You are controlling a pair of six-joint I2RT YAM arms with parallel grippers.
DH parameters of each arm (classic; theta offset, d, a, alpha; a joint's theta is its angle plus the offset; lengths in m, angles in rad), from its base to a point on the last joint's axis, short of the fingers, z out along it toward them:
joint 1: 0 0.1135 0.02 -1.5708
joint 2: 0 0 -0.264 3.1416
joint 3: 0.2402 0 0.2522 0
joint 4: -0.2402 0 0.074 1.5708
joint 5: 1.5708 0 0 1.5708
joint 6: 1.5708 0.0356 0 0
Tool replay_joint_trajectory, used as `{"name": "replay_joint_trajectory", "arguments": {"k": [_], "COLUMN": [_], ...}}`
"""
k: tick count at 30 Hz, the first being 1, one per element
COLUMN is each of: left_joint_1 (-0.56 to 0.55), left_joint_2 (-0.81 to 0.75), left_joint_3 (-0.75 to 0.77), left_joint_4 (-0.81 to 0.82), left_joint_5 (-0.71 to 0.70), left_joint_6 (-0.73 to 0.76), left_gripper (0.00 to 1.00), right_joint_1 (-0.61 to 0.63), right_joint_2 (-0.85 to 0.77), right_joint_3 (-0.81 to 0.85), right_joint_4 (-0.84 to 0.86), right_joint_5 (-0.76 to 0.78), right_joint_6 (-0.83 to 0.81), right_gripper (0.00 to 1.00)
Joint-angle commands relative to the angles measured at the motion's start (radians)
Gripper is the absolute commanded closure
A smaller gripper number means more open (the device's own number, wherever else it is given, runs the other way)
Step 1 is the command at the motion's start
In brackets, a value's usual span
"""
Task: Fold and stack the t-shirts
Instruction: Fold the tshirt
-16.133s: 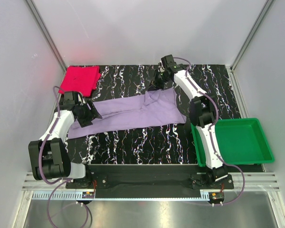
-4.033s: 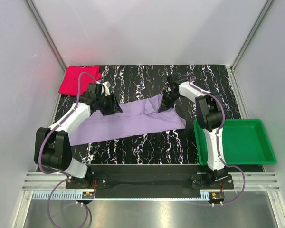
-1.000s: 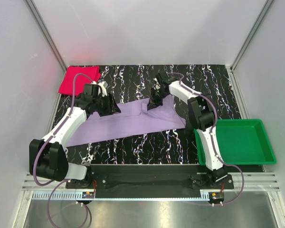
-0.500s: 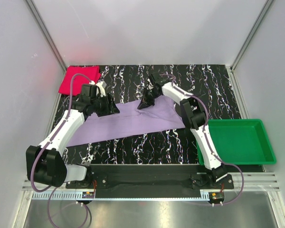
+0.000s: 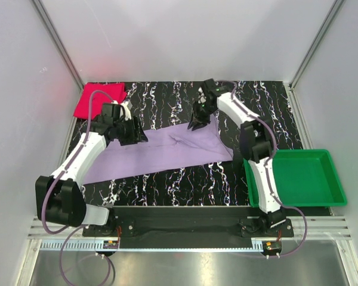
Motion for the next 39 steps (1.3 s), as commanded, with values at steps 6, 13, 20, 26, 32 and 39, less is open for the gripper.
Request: {"name": "replay_joint_trajectory", "arguments": {"k": [6,13,20,26,32,39], "left_joint_1": [0.01,0.009,0.009,0.009,0.009,0.009], "left_joint_2": [0.029,-0.172,-0.417,-0.476,-0.47,-0.453], "left_joint_3": [0.138,0.067,-0.045,-0.069,-0.066,-0.076], "left_joint_4": [-0.085,-0.139,-0.166,-0.165,-0.157,-0.142], "left_joint_5": [-0.05,-0.123,-0.122,-0.105,-0.062,-0.047], "left_joint_6": [0.049,-0.023,-0.052,-0.036,0.006,0.047], "left_gripper": [0.42,0.4,0.38,0.37,0.37,0.36], "right_joint_1": [-0.005,0.042,0.156,0.174,0.174,0.171], "right_joint_2": [-0.353,-0.462,-0.323,-0.154,-0.007,0.176], "right_joint_3": [-0.237,-0.388,-0.221,-0.042,0.052,0.258], "right_joint_4": [-0.16,-0.043,-0.166,-0.348,-0.462,-0.54], "right_joint_5": [0.225,0.275,0.382,0.497,0.502,0.587], "right_joint_6": [-0.067,0.374,0.833,1.029,1.105,1.041], "right_gripper": [0.36,0.21,0.15,0.12,0.11,0.05]}}
